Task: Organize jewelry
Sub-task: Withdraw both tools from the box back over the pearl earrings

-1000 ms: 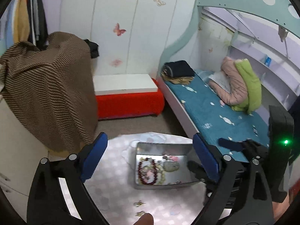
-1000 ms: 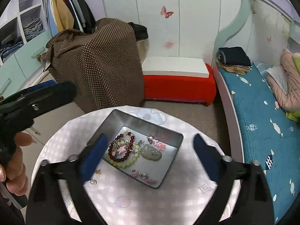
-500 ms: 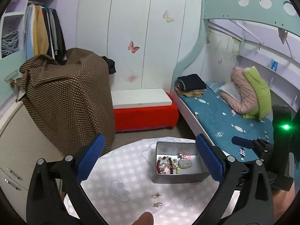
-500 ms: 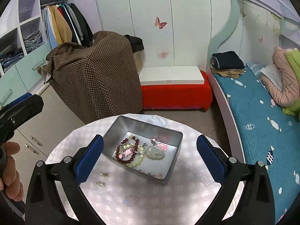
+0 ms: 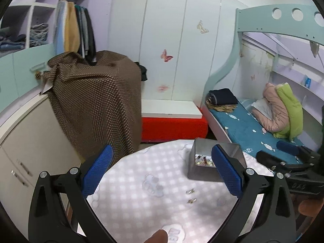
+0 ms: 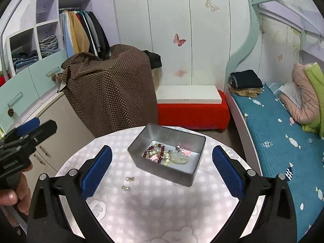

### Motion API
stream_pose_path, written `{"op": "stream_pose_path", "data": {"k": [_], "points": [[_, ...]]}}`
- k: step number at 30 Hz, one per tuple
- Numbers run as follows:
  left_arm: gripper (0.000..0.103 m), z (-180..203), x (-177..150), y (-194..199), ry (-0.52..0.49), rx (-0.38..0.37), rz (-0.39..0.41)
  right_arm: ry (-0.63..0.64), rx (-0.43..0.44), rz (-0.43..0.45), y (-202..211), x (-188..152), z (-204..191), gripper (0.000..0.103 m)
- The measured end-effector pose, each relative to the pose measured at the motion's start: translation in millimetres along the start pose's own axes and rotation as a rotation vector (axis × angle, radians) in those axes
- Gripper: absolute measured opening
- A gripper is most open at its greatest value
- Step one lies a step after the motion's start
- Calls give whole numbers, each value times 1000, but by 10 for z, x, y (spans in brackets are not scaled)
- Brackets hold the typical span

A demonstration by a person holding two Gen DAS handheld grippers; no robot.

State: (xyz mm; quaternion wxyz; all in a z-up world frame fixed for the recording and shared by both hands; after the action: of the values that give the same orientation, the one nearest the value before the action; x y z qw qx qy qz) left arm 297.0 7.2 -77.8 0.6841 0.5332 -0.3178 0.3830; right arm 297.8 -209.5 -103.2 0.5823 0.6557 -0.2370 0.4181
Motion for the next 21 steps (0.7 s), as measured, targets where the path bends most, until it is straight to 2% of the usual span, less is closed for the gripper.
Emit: {"op": "stream_pose_path", "data": {"k": [9, 21], "points": [[98, -248, -372, 193, 21, 57, -8, 24, -6, -13, 71, -267, -195, 95], [98, -489, -718, 104, 60, 93, -81, 34, 54, -146, -421, -642, -471, 95]]}}
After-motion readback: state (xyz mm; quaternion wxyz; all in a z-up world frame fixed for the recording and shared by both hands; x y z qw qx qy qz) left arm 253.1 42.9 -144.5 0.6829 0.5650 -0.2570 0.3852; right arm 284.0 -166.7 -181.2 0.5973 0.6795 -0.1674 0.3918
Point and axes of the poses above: each gripper's, at about its wrist camera, not at the fingertips, and y roughly against the way its jaws point, z to its right, x to its top, the point moved 1 cm from there along -y, roughly the way its jaws point, and after that the axes turned 11 degrees about y, right-handed, at the moved point
